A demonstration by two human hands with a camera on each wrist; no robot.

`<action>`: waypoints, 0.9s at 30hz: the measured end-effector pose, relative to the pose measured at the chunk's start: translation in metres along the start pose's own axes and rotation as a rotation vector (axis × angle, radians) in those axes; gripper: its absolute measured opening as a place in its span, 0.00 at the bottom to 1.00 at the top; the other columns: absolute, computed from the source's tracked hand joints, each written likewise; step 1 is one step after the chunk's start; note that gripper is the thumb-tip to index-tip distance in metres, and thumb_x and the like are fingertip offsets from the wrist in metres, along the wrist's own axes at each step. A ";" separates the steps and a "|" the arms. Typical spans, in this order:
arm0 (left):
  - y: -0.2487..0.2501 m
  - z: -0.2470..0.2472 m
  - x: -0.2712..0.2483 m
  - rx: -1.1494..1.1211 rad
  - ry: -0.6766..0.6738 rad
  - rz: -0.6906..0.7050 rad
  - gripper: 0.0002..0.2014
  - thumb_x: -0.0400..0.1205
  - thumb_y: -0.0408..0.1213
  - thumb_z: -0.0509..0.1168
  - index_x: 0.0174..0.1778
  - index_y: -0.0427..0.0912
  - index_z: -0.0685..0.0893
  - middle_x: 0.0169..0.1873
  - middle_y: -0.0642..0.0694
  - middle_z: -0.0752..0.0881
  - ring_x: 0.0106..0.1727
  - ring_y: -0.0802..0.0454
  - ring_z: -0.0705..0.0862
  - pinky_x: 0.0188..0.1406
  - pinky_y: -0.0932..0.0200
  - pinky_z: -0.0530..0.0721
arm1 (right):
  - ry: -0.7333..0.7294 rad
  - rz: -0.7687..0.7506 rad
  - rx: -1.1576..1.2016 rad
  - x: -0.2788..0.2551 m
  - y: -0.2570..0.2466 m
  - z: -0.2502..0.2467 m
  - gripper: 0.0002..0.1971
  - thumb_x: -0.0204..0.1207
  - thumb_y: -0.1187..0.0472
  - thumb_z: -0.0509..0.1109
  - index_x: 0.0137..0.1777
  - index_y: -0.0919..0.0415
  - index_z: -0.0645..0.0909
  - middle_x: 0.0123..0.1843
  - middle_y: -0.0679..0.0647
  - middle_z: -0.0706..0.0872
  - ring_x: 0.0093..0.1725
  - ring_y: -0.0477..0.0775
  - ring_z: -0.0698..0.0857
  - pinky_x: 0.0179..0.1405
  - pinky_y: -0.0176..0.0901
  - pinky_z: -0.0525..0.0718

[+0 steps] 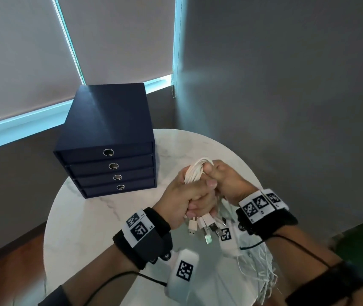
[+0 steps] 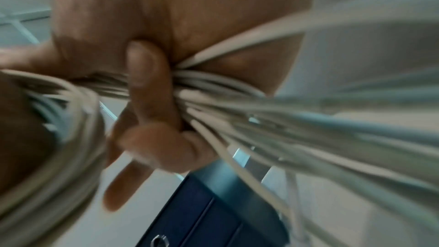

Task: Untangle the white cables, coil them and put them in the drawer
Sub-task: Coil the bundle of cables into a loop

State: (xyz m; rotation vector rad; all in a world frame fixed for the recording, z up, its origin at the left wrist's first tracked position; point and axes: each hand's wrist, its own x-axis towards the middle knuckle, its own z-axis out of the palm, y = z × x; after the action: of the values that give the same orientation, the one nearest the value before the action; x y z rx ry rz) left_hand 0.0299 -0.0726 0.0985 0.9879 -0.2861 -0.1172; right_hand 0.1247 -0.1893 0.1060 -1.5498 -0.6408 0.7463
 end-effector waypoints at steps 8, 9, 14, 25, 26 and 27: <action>-0.004 -0.012 0.007 0.052 0.201 0.059 0.19 0.80 0.38 0.64 0.22 0.45 0.70 0.15 0.46 0.64 0.17 0.50 0.69 0.36 0.52 0.80 | 0.207 -0.036 -0.025 0.001 0.003 0.018 0.22 0.83 0.47 0.59 0.32 0.59 0.80 0.19 0.49 0.82 0.16 0.42 0.77 0.12 0.30 0.69; -0.005 -0.015 0.008 0.067 0.245 0.040 0.19 0.80 0.38 0.65 0.23 0.43 0.69 0.16 0.46 0.65 0.18 0.49 0.71 0.34 0.54 0.80 | 0.216 -0.046 -0.013 0.002 0.005 0.018 0.21 0.84 0.49 0.60 0.34 0.61 0.81 0.21 0.51 0.83 0.17 0.43 0.78 0.13 0.30 0.71; -0.008 -0.017 0.012 0.073 0.426 0.017 0.23 0.84 0.42 0.66 0.37 0.21 0.75 0.19 0.47 0.69 0.20 0.50 0.75 0.30 0.57 0.80 | 0.245 -0.094 -0.039 0.009 0.012 0.009 0.18 0.85 0.51 0.63 0.37 0.58 0.84 0.28 0.61 0.86 0.20 0.49 0.82 0.20 0.36 0.76; -0.002 -0.012 0.015 0.037 0.557 0.072 0.18 0.87 0.40 0.65 0.31 0.39 0.76 0.18 0.50 0.61 0.19 0.56 0.60 0.29 0.55 0.75 | 0.158 -0.126 -0.037 0.012 0.012 0.002 0.16 0.84 0.57 0.64 0.43 0.71 0.84 0.32 0.68 0.84 0.23 0.51 0.81 0.21 0.35 0.77; -0.001 -0.014 0.014 0.034 0.548 0.079 0.18 0.87 0.40 0.65 0.30 0.39 0.75 0.18 0.50 0.60 0.19 0.55 0.59 0.32 0.53 0.76 | 0.137 -0.124 -0.053 0.012 0.012 0.001 0.14 0.84 0.58 0.64 0.42 0.66 0.85 0.29 0.66 0.84 0.21 0.51 0.78 0.18 0.35 0.73; 0.000 -0.015 0.013 0.030 0.547 0.086 0.18 0.87 0.39 0.65 0.31 0.38 0.74 0.19 0.49 0.59 0.19 0.55 0.58 0.34 0.52 0.77 | 0.124 -0.126 -0.081 0.012 0.013 -0.001 0.14 0.84 0.58 0.64 0.39 0.60 0.85 0.26 0.60 0.83 0.19 0.50 0.75 0.17 0.35 0.69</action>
State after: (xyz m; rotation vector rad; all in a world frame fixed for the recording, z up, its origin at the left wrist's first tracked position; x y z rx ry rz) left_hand 0.0468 -0.0634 0.0935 0.9971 0.1721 0.2357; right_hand 0.1329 -0.1821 0.0924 -1.6006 -0.6762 0.5312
